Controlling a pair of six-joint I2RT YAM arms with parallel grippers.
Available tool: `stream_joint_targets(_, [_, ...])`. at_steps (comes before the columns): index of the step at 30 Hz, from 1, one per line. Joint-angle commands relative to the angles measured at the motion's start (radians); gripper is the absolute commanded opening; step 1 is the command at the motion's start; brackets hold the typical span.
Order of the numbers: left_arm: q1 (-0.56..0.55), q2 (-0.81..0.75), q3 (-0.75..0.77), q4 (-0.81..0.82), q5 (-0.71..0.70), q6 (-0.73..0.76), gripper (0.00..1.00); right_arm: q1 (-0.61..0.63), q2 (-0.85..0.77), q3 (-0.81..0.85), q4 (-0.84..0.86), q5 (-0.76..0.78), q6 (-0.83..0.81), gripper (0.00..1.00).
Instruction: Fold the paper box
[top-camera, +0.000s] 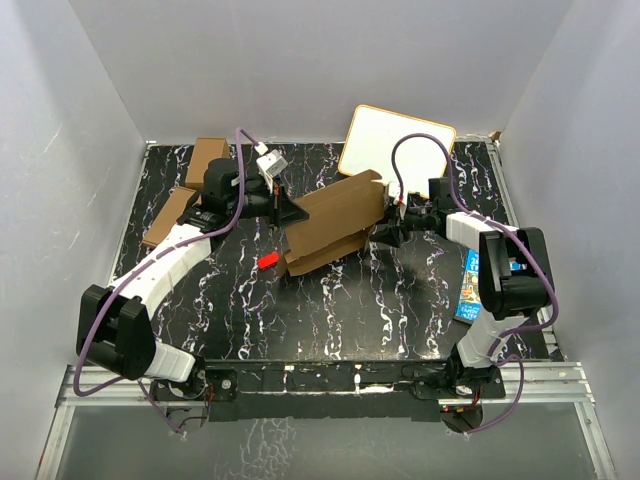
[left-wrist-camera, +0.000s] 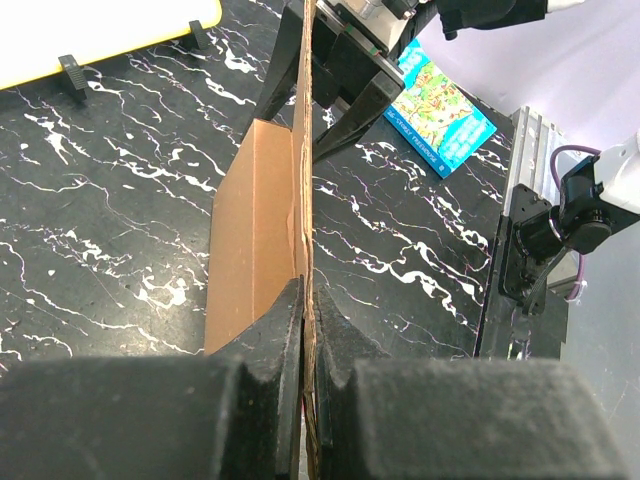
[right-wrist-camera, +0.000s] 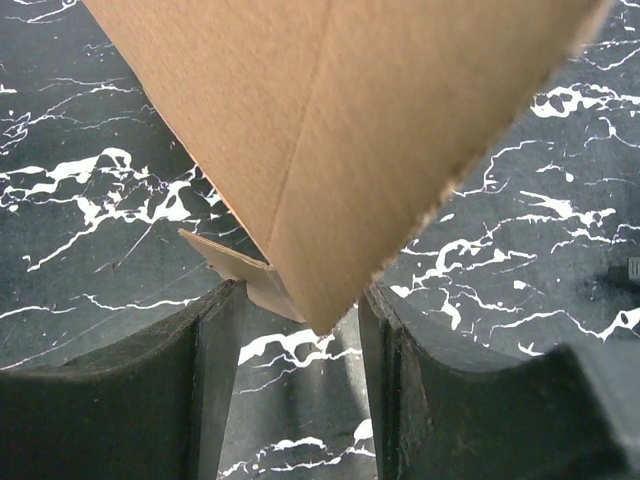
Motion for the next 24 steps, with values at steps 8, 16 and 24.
stream_joint_targets(8, [0.002,-0.011,0.005,0.004,0.023,0.004,0.0,0.028,0.043,-0.033,0.234,-0.069,0.111,0.45])
stream_joint_targets(16, [0.002,-0.013,0.003,0.007,0.025,0.001,0.0,0.047,0.037,-0.054,0.305,-0.071,0.162,0.36])
stream_joint_targets(24, [0.002,-0.014,0.003,0.007,0.02,-0.002,0.0,0.066,0.04,-0.075,0.414,-0.054,0.261,0.3])
